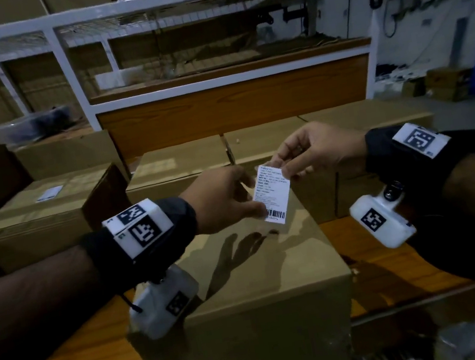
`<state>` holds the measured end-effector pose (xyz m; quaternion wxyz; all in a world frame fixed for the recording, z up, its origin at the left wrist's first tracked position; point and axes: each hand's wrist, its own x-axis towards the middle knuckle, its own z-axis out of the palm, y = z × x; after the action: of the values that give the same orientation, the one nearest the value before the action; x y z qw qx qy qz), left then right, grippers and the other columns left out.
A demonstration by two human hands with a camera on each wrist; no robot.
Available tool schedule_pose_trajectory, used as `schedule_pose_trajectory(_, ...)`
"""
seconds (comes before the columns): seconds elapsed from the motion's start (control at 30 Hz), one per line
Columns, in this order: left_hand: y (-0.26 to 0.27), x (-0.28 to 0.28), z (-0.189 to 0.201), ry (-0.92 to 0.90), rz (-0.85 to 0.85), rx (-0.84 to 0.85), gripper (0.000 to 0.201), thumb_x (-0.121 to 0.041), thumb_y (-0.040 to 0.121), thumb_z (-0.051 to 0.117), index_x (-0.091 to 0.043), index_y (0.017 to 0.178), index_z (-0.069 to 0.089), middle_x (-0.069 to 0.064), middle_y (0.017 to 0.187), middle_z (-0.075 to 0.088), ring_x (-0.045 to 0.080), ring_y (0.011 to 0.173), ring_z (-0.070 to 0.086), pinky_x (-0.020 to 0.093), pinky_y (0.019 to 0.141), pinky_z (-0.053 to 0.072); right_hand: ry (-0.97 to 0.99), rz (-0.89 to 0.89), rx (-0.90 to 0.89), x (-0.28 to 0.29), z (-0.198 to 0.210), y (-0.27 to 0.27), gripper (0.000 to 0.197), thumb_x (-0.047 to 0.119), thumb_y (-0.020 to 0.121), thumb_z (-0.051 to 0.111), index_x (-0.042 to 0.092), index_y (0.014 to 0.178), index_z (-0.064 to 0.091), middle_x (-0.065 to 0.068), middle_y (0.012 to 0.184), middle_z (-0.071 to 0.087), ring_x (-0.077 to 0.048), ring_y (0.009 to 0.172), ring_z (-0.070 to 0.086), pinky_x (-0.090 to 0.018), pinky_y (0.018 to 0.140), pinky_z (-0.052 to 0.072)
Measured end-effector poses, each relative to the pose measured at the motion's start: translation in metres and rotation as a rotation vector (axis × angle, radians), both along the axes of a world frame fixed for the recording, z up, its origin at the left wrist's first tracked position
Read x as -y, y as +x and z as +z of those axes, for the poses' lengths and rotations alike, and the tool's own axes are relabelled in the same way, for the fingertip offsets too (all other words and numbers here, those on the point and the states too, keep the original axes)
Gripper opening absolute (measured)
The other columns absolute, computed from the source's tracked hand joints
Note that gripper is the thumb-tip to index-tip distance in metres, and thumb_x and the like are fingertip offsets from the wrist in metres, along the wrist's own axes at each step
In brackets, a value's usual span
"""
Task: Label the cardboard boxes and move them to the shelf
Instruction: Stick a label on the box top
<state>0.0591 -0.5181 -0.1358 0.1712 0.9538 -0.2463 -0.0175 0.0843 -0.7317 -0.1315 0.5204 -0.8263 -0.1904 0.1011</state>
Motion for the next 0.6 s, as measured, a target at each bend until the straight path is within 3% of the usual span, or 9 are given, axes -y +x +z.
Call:
schedule_pose_trajectory(0.17,0.011,0.039,0.002,-0.161,-0.039,-0.051,0.019,-0.024,0.084,0.069,-0.014,0.098,0.063,0.0,0.097,0.07,0.013,0.086,0.065,0.029,0.076,0.056,0.191,-0.138,-0.046,0.037,-0.002,-0.018,0.025,-0.003,0.081,0.064,-0.01,0.104,0.06,-0.013,0.095,0.071,-0.014,0.079,0.07,-0.017,0.06,0.053)
schedule_pose_trajectory(0.27,0.017,0.066,0.006,-0.205,-0.078,-0.07,0.014,-0.022,0.084,0.07,-0.012,0.092,0.064,-0.001,0.091,0.071,0.005,0.069,0.061,0.015,0.055,0.045,0.254,-0.235,-0.095,0.062,-0.008,-0.029,0.037,0.011,0.073,0.069,-0.007,0.104,0.062,-0.012,0.092,0.072,-0.015,0.077,0.069,-0.019,0.062,0.055)
schedule_pose_trajectory(0.33,0.02,0.087,0.007,-0.235,-0.104,-0.082,0.011,-0.02,0.084,0.07,-0.011,0.088,0.064,-0.003,0.087,0.069,0.002,0.064,0.058,0.011,0.049,0.04,0.29,-0.282,-0.143,0.078,-0.016,-0.038,0.039,0.014,0.071,0.07,-0.006,0.103,0.063,-0.012,0.086,0.071,-0.014,0.071,0.066,-0.02,0.062,0.056)
schedule_pose_trajectory(0.47,0.025,0.135,0.004,-0.286,-0.128,-0.18,0.011,-0.019,0.083,0.071,-0.015,0.08,0.062,-0.001,0.081,0.071,0.009,0.068,0.062,0.017,0.053,0.047,0.316,-0.382,-0.172,0.112,-0.03,-0.055,0.02,0.011,0.072,0.07,0.0,0.088,0.065,-0.011,0.072,0.067,-0.014,0.061,0.061,-0.021,0.059,0.052)
schedule_pose_trajectory(0.6,0.032,0.189,-0.004,-0.275,-0.2,-0.288,0.013,-0.021,0.084,0.072,-0.01,0.078,0.069,0.005,0.079,0.073,0.015,0.066,0.06,0.026,0.056,0.048,0.374,-0.586,-0.173,0.155,-0.037,-0.068,0.008,0.004,0.08,0.069,0.001,0.085,0.064,-0.013,0.076,0.067,-0.014,0.061,0.06,-0.02,0.057,0.053)
